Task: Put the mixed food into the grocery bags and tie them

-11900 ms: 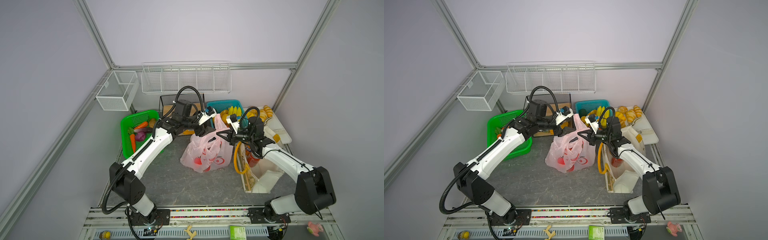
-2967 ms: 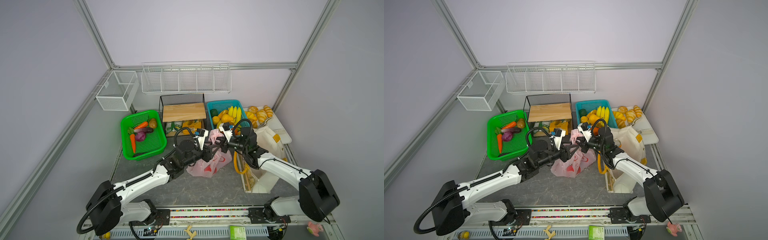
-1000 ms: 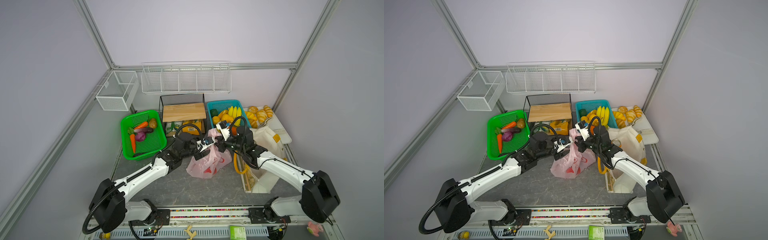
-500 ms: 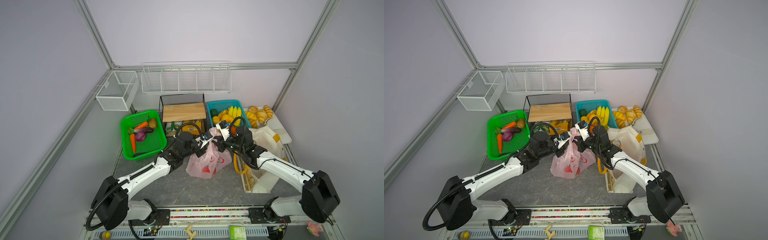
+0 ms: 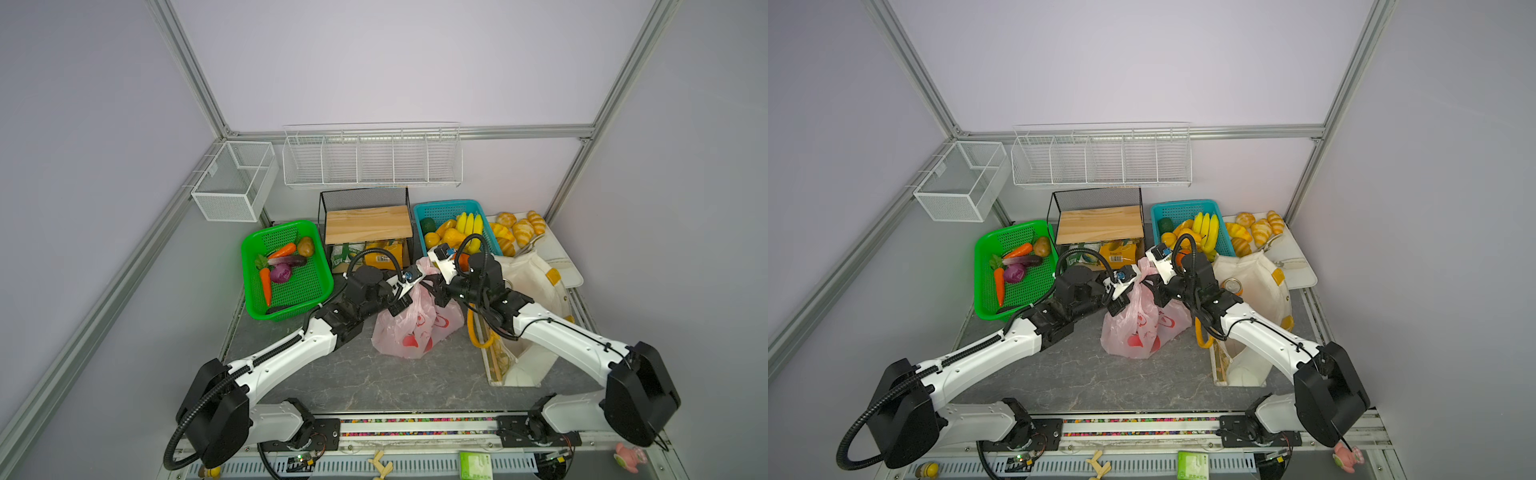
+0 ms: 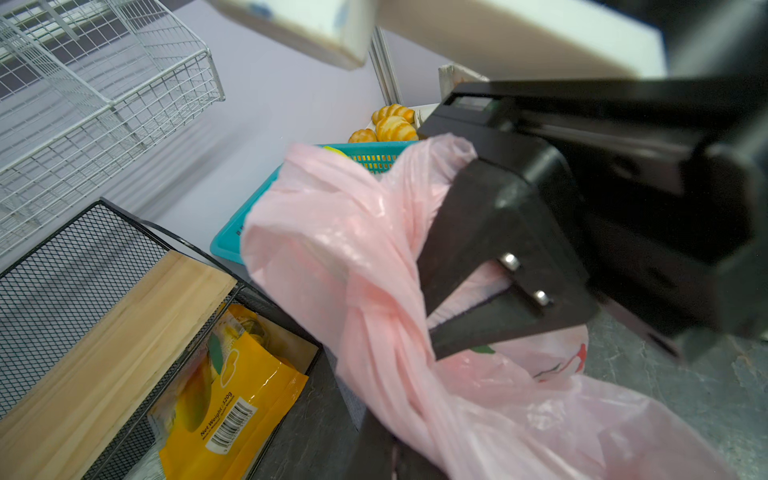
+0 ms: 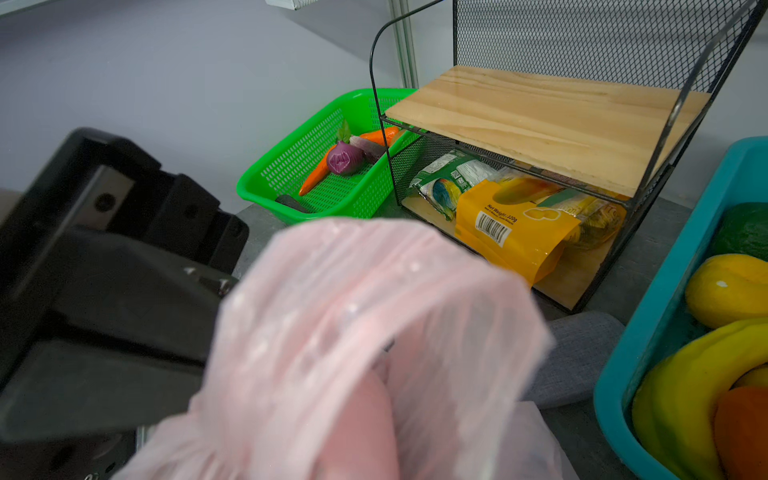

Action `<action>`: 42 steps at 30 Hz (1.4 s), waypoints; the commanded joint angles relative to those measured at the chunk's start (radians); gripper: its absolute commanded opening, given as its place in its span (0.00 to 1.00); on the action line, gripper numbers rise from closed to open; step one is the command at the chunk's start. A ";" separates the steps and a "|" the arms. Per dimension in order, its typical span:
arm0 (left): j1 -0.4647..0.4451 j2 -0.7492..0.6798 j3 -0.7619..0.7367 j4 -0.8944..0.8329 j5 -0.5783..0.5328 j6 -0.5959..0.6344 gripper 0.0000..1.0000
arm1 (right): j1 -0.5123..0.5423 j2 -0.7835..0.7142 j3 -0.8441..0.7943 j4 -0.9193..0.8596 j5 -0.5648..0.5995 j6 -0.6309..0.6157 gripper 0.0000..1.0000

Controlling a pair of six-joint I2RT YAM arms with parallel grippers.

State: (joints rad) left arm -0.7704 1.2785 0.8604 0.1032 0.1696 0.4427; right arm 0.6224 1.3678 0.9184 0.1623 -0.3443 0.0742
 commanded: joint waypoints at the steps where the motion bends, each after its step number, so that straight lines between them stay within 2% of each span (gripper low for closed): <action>1: 0.005 -0.040 -0.019 -0.025 -0.001 0.008 0.00 | -0.004 -0.026 0.025 -0.048 0.058 -0.048 0.07; 8: 0.008 -0.075 -0.026 -0.086 -0.011 0.011 0.00 | -0.005 -0.031 0.043 -0.094 0.093 -0.077 0.07; 18: 0.020 -0.079 -0.046 -0.062 -0.006 -0.012 0.00 | -0.005 -0.047 0.034 -0.109 0.070 -0.103 0.25; 24: 0.025 -0.080 -0.043 -0.065 -0.053 -0.021 0.00 | -0.008 -0.072 0.031 -0.151 0.083 -0.122 0.39; 30: 0.028 -0.088 -0.054 -0.045 -0.028 -0.041 0.00 | -0.031 -0.134 0.003 -0.210 0.092 -0.131 0.59; 35: 0.028 -0.087 -0.055 -0.038 -0.030 -0.047 0.00 | -0.062 -0.216 -0.016 -0.298 0.041 -0.134 0.71; 40: 0.028 -0.088 -0.057 -0.032 -0.025 -0.054 0.00 | -0.094 -0.312 -0.023 -0.404 0.022 -0.137 0.74; 42: 0.028 -0.087 -0.057 -0.029 -0.026 -0.058 0.00 | -0.096 -0.333 -0.027 -0.417 -0.006 -0.126 0.70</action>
State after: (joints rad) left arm -0.7464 1.2064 0.8146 0.0540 0.1352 0.3973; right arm 0.5335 1.0672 0.9150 -0.1905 -0.2989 -0.0460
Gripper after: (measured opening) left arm 0.047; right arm 0.713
